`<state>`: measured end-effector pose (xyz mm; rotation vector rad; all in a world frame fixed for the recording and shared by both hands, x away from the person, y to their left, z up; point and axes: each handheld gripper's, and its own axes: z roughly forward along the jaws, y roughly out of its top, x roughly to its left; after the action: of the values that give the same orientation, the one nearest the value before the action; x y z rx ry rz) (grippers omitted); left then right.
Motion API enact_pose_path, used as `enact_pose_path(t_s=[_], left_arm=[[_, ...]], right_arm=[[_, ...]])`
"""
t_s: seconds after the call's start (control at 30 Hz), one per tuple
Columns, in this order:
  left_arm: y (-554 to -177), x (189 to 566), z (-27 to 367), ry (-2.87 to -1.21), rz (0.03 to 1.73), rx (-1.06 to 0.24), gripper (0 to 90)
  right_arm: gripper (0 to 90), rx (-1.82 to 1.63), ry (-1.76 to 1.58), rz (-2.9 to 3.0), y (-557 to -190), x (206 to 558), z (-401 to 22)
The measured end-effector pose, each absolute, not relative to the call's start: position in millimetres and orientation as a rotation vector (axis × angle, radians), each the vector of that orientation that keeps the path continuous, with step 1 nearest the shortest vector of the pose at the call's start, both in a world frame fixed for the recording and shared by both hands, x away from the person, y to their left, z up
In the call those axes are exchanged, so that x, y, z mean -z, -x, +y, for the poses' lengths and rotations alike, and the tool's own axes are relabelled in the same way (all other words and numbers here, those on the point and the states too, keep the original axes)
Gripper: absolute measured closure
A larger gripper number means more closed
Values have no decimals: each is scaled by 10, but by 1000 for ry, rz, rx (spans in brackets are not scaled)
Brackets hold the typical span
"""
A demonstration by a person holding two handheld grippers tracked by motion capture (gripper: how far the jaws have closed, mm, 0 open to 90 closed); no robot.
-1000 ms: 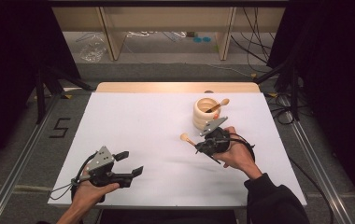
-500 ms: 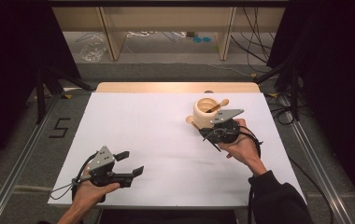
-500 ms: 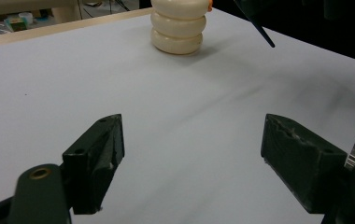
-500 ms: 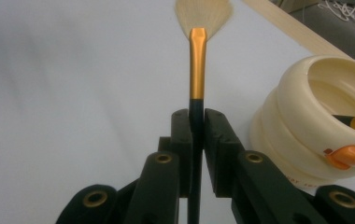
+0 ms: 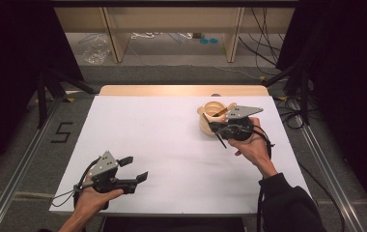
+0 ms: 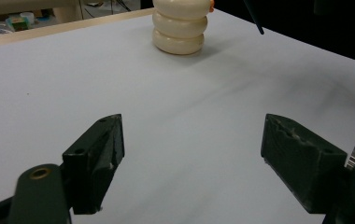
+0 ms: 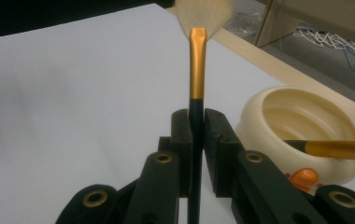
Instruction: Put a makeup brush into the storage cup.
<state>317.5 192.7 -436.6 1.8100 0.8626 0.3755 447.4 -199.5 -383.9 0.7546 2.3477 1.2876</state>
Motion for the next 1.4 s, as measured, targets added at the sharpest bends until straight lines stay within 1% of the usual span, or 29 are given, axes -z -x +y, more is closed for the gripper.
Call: enact_pose_path(t_s=[0.4, 1.4], left_arm=[[-3177, 4367, 1931, -1808, 863, -377, 212], [-3182, 4367, 1947, -1800, 865, -366, 213]], right_arm=[[834, -1371, -799, 2185, -4666, 3681, -2074], [834, -1446, -834, 2040, -5008, 3546, -1971]])
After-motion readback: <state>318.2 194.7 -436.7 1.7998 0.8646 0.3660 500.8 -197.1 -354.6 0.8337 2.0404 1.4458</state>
